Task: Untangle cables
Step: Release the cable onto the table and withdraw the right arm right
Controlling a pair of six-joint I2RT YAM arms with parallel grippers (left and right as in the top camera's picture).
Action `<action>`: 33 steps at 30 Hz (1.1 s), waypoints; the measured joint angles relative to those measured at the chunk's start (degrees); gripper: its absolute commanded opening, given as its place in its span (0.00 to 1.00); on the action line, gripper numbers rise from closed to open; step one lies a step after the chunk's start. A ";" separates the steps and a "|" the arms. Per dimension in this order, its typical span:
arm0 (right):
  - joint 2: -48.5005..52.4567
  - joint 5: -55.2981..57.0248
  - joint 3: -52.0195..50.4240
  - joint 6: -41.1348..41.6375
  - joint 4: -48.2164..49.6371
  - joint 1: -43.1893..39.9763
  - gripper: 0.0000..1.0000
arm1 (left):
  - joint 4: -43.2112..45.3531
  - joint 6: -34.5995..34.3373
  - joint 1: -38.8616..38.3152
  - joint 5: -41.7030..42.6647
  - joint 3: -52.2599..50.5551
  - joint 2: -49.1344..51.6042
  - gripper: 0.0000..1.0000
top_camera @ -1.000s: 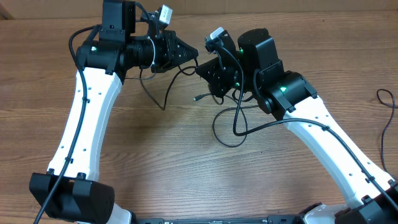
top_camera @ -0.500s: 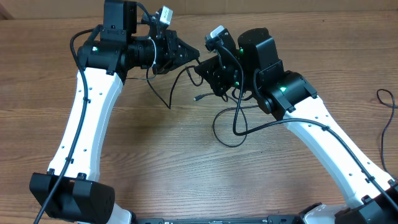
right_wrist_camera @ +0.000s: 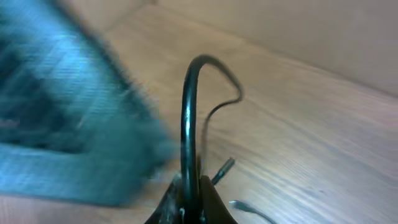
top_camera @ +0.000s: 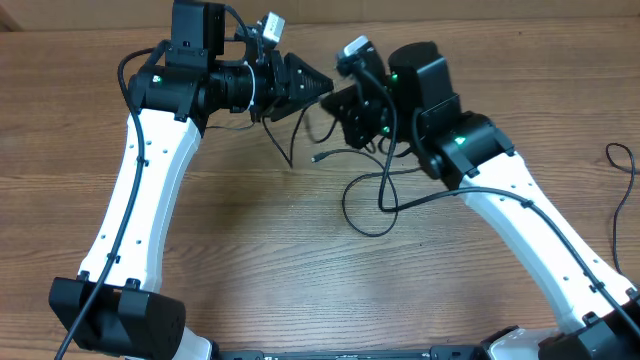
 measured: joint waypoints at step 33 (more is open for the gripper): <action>28.44 9.35 4.04 4.17 26.82 -45.68 0.21 | -10.38 0.22 0.00 -25.27 -0.09 0.00 1.00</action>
